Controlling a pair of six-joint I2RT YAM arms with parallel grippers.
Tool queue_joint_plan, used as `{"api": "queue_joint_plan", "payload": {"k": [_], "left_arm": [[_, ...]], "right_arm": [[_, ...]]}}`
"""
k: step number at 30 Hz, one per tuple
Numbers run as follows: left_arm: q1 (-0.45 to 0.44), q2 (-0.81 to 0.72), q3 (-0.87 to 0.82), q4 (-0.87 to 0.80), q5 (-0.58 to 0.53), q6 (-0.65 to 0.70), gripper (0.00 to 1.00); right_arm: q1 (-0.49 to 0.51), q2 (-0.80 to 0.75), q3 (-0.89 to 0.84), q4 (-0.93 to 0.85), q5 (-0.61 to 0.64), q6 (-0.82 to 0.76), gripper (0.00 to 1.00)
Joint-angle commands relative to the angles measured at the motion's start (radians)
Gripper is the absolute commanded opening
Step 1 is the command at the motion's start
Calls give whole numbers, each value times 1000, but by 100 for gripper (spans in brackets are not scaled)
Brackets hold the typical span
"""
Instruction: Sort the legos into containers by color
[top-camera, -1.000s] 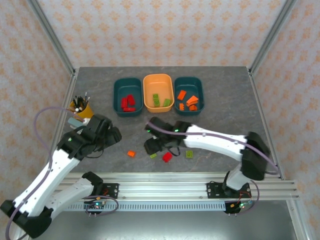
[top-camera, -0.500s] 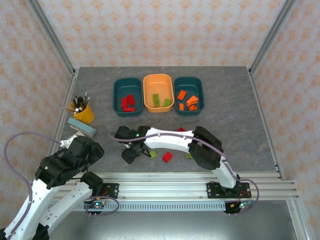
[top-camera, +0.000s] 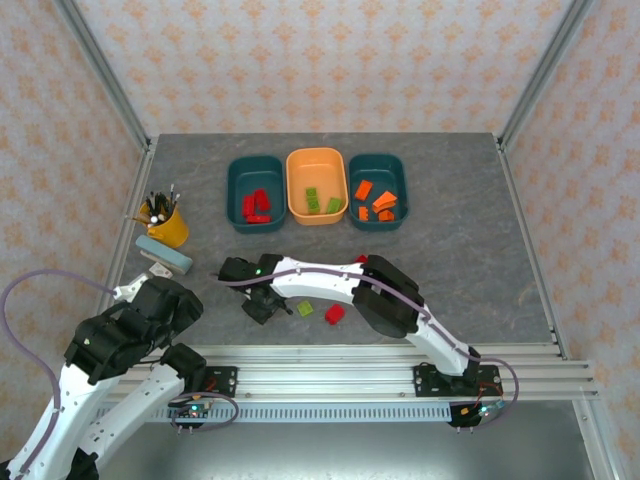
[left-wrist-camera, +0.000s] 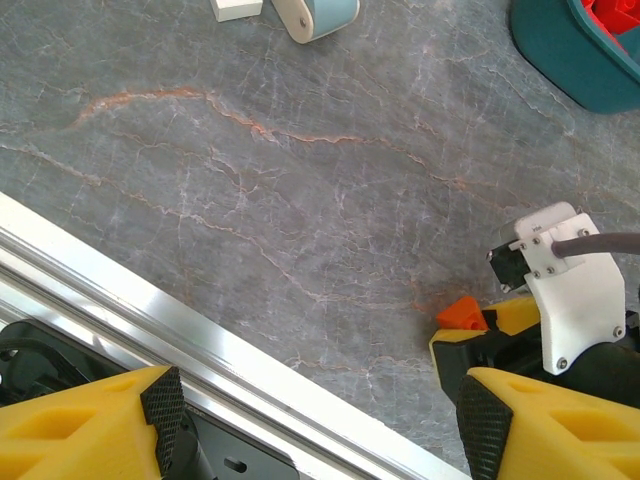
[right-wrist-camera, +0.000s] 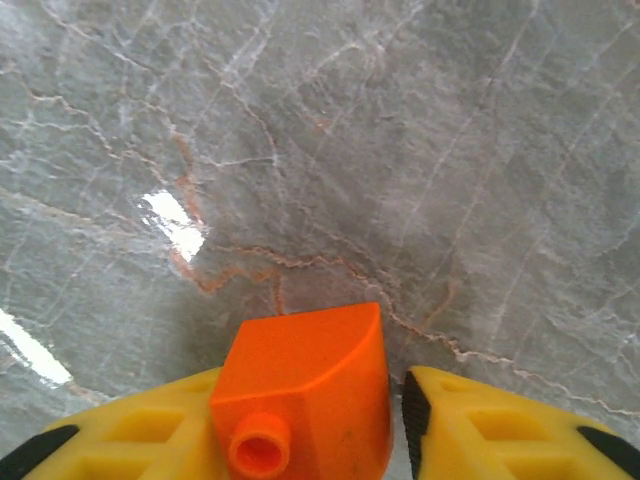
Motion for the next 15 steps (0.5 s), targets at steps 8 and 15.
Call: {"api": "queue_joint_plan", "payload": {"k": [8,15], "left_arm": [[-2,-5,-4,23,-10,0,76],[-2,81,-47,223,128,106,75]], "right_arm": [[0,26,58,-76,82,29,22],[-104,-142,-15,-40,72,104,20]]}}
